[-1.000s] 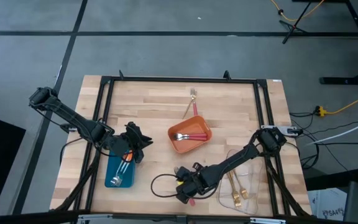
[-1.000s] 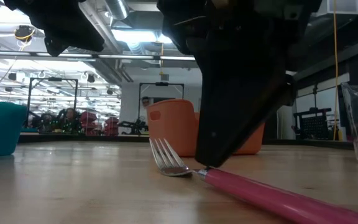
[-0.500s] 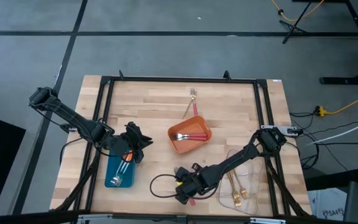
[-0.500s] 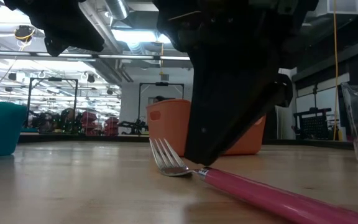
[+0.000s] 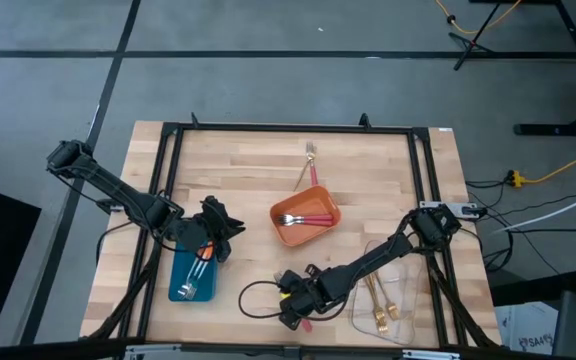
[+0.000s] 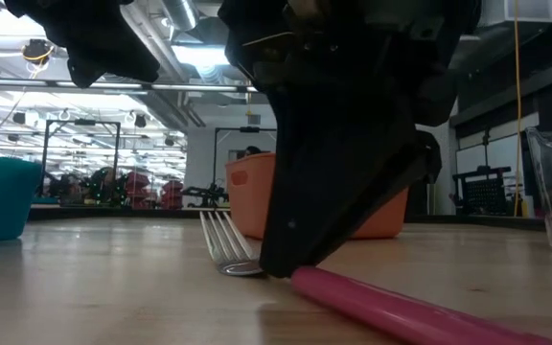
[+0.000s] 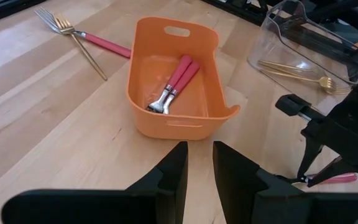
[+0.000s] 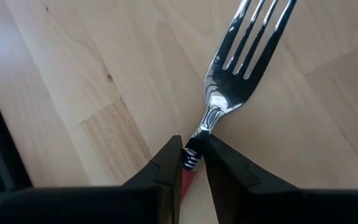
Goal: Sort silverware by color (type)
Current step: Put the pink fork into the orange bin
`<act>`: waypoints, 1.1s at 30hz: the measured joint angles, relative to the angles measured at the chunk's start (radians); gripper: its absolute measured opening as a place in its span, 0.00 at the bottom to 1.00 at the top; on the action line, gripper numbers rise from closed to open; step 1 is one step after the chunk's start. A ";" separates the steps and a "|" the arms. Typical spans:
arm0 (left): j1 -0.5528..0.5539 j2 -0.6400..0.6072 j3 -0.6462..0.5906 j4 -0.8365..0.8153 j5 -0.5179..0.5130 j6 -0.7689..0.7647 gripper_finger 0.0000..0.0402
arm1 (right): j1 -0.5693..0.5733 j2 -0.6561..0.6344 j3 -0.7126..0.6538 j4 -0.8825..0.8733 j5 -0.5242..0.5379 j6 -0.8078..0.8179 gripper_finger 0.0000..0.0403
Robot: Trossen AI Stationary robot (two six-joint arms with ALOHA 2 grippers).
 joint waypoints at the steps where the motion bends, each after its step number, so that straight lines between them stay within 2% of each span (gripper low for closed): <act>1: 0.000 0.000 0.000 0.000 0.000 0.000 0.17 | 0.000 0.000 -0.001 0.000 -0.001 0.000 0.16; 14: 0.000 0.000 0.000 -0.005 0.000 0.000 0.17 | -0.010 0.003 -0.002 -0.006 -0.027 -0.010 0.16; 21: 0.000 0.000 0.000 -0.006 0.000 0.000 0.17 | -0.028 0.007 0.048 -0.168 -0.054 -0.054 0.16; 28: 0.000 0.000 0.000 -0.011 -0.003 0.000 0.17 | -0.049 0.008 0.059 -0.192 -0.085 -0.140 0.16; 33: 0.000 0.000 0.000 -0.014 -0.003 0.000 0.17 | -0.048 0.008 0.059 -0.194 -0.076 -0.140 0.10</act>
